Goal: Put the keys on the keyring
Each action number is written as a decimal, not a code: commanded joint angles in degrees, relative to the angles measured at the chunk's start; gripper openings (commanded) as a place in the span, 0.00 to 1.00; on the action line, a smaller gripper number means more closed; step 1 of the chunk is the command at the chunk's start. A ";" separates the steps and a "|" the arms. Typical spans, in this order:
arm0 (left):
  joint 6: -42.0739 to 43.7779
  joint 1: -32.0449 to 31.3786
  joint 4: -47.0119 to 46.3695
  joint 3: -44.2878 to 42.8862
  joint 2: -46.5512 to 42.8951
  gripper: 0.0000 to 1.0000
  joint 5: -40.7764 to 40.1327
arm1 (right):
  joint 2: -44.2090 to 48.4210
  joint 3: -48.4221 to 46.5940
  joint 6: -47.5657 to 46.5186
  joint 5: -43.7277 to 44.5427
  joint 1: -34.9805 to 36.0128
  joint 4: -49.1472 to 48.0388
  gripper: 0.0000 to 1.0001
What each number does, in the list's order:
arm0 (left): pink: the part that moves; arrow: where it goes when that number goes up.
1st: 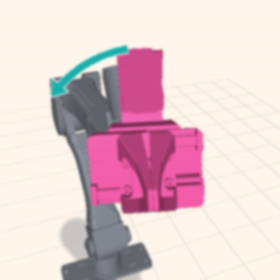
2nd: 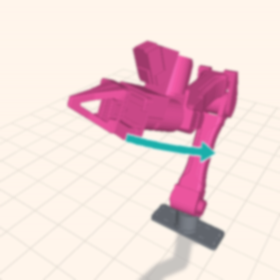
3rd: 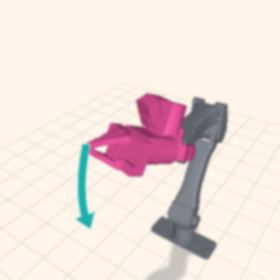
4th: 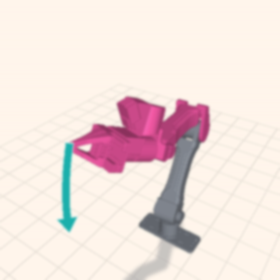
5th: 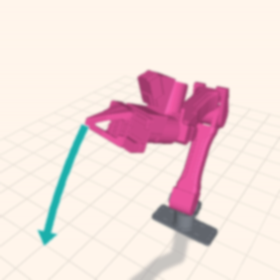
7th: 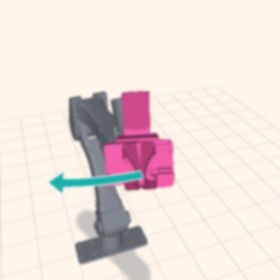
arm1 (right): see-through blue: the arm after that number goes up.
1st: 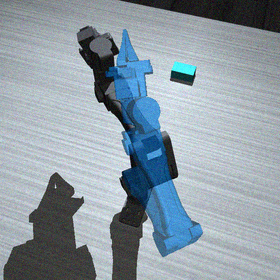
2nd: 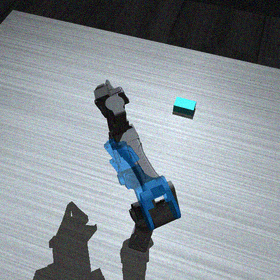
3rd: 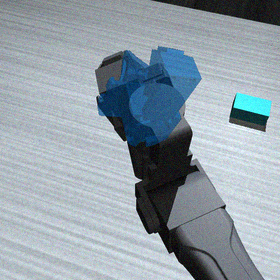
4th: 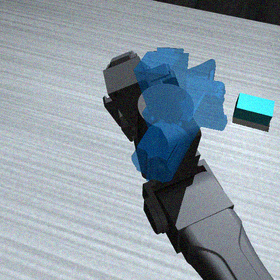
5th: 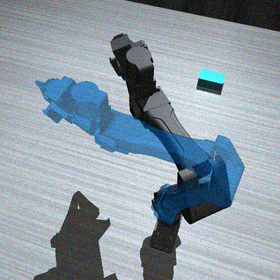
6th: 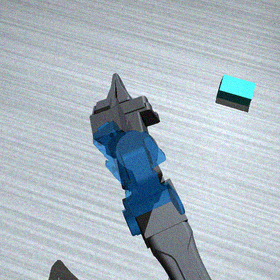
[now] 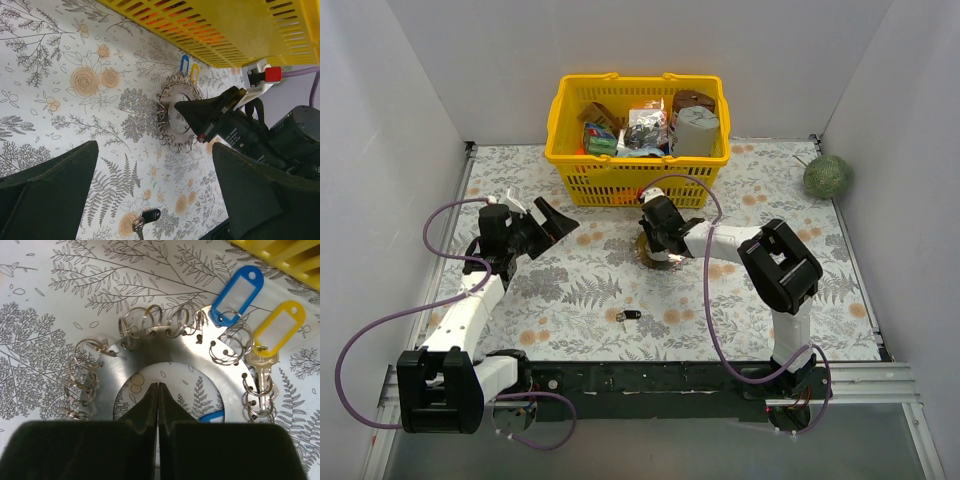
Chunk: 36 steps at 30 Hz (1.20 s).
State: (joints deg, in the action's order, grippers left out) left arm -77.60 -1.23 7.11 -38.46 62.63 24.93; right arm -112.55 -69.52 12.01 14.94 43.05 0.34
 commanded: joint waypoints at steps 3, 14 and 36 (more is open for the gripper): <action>0.35 0.09 0.18 1.28 -2.25 0.98 0.56 | 1.55 4.21 -0.32 -4.28 3.09 3.52 0.01; 1.58 0.09 1.67 1.28 -1.90 0.98 2.50 | 5.50 3.34 -1.73 -9.32 11.79 9.58 0.01; 3.16 0.09 3.79 5.14 4.43 0.98 14.70 | 26.24 18.97 0.81 -24.69 11.71 9.43 0.60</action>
State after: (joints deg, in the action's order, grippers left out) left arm -73.97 -1.23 10.94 -36.23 65.95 32.47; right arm -86.50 -54.89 9.23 -3.11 54.54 12.23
